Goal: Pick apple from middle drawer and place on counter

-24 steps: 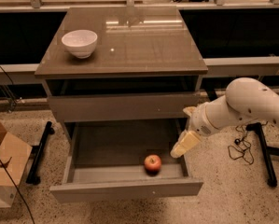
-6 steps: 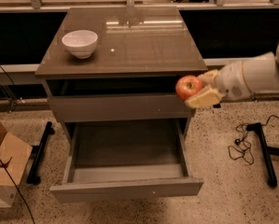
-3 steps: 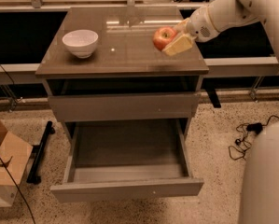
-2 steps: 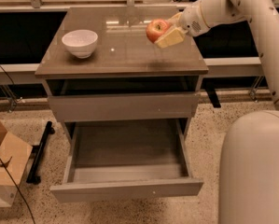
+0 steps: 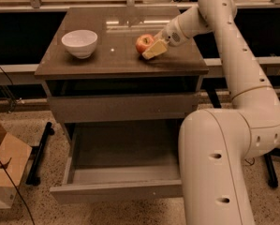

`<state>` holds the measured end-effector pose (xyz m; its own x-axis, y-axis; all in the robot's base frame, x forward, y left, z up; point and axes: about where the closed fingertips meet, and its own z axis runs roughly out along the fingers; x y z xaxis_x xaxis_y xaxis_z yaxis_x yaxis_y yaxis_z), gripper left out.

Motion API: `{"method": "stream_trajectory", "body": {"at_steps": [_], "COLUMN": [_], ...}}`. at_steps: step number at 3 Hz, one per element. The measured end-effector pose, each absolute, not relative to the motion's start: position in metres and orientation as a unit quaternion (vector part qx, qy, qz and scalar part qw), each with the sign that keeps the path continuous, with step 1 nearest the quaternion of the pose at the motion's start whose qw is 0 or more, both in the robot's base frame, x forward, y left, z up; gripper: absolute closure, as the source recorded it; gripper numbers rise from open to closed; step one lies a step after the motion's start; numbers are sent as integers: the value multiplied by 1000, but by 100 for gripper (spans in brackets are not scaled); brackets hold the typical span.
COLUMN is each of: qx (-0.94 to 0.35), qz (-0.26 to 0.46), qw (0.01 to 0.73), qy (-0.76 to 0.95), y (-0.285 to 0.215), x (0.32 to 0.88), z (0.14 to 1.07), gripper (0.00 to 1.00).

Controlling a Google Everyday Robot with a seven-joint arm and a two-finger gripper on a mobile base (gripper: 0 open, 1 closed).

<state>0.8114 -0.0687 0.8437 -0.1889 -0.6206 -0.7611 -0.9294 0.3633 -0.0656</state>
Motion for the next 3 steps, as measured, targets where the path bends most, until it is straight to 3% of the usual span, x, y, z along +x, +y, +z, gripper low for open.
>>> {"method": "stream_trajectory", "body": {"at_steps": [1, 3], "qx": [-514, -514], "qz": [213, 213], "qw": [337, 337], "qy": [759, 759], "y": [-65, -65], "x": [818, 818], "z": [818, 820], "gripper": [3, 0]}}
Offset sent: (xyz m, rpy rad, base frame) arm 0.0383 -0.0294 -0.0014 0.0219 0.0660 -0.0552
